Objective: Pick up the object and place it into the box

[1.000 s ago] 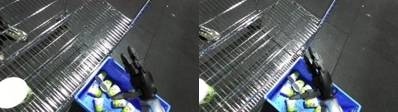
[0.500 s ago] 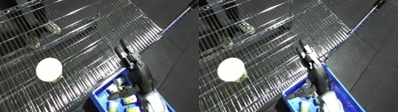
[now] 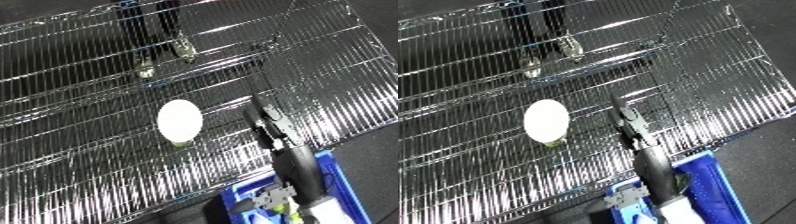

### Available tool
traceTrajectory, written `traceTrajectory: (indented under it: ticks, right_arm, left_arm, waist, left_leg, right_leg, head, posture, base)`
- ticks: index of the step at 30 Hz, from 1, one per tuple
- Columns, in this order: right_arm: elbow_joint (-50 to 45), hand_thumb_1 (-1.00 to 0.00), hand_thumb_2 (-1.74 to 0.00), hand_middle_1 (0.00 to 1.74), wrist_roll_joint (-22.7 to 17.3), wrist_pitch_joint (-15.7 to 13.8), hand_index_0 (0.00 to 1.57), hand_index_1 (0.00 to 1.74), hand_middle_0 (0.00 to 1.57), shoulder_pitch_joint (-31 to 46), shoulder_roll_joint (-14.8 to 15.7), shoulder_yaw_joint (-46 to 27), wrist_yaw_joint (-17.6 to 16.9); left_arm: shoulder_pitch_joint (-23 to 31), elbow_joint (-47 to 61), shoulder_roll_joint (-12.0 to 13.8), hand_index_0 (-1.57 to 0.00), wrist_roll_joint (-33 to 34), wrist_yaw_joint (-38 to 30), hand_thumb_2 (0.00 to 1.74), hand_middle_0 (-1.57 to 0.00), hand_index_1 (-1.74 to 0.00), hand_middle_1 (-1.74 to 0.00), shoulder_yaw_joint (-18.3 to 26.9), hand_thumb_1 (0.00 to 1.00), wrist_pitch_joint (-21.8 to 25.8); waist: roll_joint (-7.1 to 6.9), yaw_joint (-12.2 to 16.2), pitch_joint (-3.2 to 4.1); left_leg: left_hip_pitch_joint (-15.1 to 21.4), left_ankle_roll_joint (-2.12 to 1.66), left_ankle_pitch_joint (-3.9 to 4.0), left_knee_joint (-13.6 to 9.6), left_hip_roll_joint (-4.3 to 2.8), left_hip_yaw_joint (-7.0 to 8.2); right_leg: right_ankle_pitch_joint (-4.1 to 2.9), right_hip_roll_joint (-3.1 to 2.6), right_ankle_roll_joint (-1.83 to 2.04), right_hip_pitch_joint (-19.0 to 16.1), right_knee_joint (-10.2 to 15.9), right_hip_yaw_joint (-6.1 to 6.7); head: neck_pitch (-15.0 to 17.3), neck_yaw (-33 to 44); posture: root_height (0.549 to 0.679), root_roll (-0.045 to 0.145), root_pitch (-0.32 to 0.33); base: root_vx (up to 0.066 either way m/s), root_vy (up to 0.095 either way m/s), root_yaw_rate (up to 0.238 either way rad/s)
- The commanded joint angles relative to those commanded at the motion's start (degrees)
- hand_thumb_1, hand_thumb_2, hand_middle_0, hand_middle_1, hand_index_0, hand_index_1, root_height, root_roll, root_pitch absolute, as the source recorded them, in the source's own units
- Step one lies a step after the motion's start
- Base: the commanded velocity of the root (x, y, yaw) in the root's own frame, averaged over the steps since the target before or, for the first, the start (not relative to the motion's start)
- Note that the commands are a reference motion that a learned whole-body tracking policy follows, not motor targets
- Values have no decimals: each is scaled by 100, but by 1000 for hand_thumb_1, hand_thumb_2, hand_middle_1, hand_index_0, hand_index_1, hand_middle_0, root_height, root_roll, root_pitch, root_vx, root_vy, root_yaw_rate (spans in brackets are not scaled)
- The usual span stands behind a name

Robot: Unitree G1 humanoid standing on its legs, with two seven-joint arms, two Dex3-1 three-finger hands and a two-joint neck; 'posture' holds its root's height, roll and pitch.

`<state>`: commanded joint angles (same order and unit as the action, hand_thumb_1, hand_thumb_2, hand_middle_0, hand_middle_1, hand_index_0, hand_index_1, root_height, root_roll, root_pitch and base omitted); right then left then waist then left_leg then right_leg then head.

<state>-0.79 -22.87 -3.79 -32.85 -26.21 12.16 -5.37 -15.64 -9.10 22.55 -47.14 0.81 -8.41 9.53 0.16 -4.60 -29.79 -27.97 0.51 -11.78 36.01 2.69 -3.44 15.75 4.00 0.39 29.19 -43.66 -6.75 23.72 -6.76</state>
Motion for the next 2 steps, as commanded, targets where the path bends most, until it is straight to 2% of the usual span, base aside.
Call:
traceTrajectory:
  ticks: [2]
  right_arm:
    - [50, 0, 0, 0, 5, 7, 0, 0, 0, -26, 24, 49, -55]
  left_arm:
    - [-4, 12, 20, -1570, 10, 25, 1740, -1570, -1740, -1740, -20, 1000, -26]
  waist:
    - [-7, -44, 0]
  left_leg:
    - [-56, 16, -28, 82, 22, -21]
  right_leg:
    - [14, 14, -5, 25, -46, -29]
  head:
    - [2, 11]
  posture:
    - [639, 51, 76]
  base:
    - [52, -23, 138]
